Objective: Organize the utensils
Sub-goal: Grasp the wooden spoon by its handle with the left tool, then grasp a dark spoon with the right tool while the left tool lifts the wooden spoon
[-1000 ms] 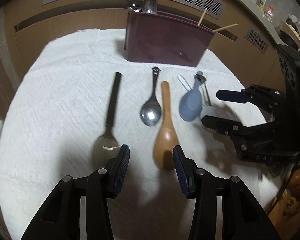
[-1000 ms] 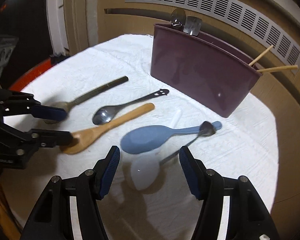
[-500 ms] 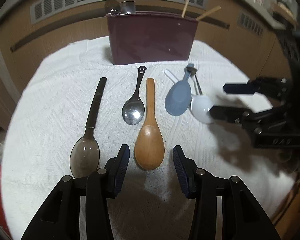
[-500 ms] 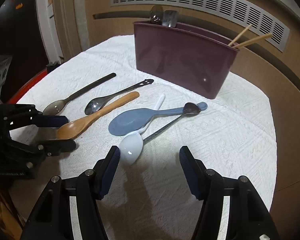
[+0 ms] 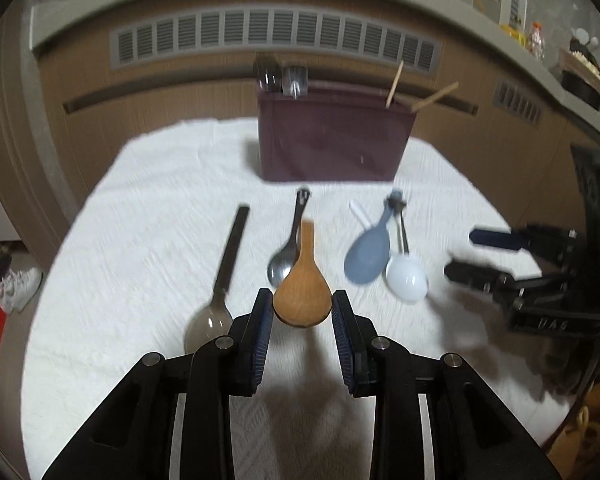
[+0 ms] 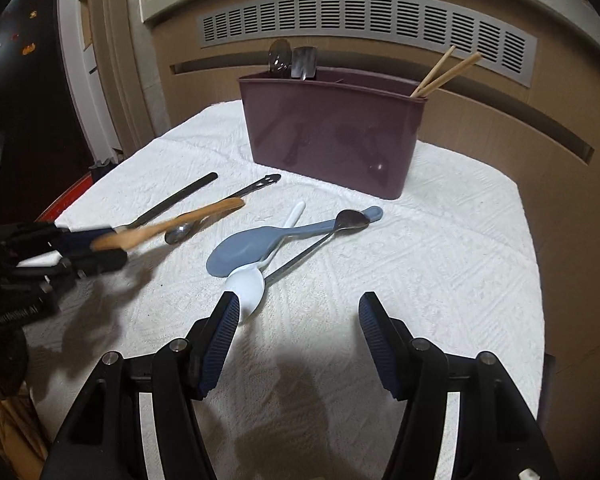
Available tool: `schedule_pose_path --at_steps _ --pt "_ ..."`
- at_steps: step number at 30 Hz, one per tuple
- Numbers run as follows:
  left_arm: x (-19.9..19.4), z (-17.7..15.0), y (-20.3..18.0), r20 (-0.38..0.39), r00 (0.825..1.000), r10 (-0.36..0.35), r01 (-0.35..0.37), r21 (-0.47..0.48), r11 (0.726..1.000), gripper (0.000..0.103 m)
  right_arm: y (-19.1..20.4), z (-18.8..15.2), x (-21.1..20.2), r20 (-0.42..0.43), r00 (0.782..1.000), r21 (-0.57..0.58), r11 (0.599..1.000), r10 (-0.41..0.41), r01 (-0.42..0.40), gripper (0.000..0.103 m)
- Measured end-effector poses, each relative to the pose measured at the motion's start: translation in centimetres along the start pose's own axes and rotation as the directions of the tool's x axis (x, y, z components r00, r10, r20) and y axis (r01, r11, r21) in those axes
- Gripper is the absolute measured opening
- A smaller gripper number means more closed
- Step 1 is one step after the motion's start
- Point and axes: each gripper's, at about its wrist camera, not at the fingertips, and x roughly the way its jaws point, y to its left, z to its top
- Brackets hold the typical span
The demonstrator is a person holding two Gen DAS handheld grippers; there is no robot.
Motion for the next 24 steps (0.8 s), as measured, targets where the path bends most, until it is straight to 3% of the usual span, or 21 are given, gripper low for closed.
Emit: schedule_pose_path --at_steps 10,17,19,21,24 --pt "0.8 5.1 0.6 0.163 0.986 0.027 -0.025 -0.015 1.000 0.031 -0.2 -0.1 -0.3 -0.001 1.000 0.015 1.000 -0.013 0.013 0.059" --pt "0.4 7.7 1.4 0.238 0.970 0.051 -0.049 -0.014 0.999 0.031 -2.2 2.7 1.4 -0.016 0.996 0.095 0.992 -0.086 0.087 0.059" --pt "0.3 7.9 1.9 0.246 0.968 0.045 -0.040 -0.024 0.999 0.031 -3.2 3.7 2.8 -0.042 0.994 0.151 0.983 -0.100 0.105 0.054" --pt "0.5 7.8 2.3 0.245 0.969 0.032 -0.027 -0.026 0.999 0.031 -3.7 4.5 4.8 -0.086 0.992 0.193 0.975 -0.096 0.111 0.031" --pt "0.6 7.5 2.8 0.236 0.972 0.015 -0.008 -0.033 0.999 0.031 -3.8 5.2 7.2 -0.145 0.986 0.261 0.958 -0.084 0.120 0.030"
